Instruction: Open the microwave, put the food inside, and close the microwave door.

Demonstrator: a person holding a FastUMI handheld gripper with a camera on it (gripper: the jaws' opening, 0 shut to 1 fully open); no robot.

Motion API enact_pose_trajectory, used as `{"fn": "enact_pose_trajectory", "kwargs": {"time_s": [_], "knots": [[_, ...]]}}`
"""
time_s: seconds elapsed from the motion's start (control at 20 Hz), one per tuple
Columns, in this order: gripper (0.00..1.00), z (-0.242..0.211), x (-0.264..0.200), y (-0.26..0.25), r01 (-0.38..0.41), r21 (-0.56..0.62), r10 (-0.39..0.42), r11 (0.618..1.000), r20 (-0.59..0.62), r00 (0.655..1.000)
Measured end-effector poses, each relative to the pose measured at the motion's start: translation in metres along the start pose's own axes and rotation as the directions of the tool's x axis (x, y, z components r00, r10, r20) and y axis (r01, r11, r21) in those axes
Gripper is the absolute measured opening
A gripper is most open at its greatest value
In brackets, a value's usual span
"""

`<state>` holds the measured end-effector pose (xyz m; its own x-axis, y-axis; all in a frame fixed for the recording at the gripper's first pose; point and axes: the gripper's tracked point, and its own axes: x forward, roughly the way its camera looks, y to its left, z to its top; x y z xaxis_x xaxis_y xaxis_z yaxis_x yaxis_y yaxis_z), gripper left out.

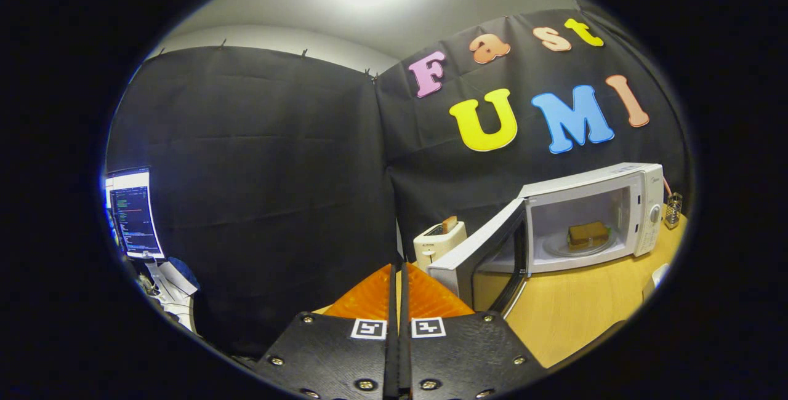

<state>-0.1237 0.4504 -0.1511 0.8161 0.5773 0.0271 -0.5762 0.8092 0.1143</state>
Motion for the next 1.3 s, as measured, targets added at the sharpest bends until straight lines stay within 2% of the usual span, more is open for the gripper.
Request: {"fn": "enact_pose_trajectory", "kwargs": {"time_s": [0.3, 0.45, 0.55, 0.7, 0.9, 1.3], "knots": [[0.01, -0.016, 0.026, 0.003, 0.045, -0.011, -0.045, 0.999, -0.014, 0.999], [0.01, -0.024, 0.031, -0.016, 0.108, -0.031, -0.109, 0.994, -0.015, 0.994], [0.01, -0.027, 0.032, -0.018, 0.099, -0.005, -0.100, 0.995, -0.020, 0.995], [0.00, -0.021, 0.024, -0.025, 0.126, -0.043, -0.125, 0.991, 0.008, 0.992], [0.01, -0.021, 0.012, -0.037, 0.134, -0.013, -0.134, 0.991, 0.014, 0.991], [0.00, -0.015, -0.028, -0.093, 0.247, -0.014, -0.247, 0.969, 0.029, 0.969]]}}
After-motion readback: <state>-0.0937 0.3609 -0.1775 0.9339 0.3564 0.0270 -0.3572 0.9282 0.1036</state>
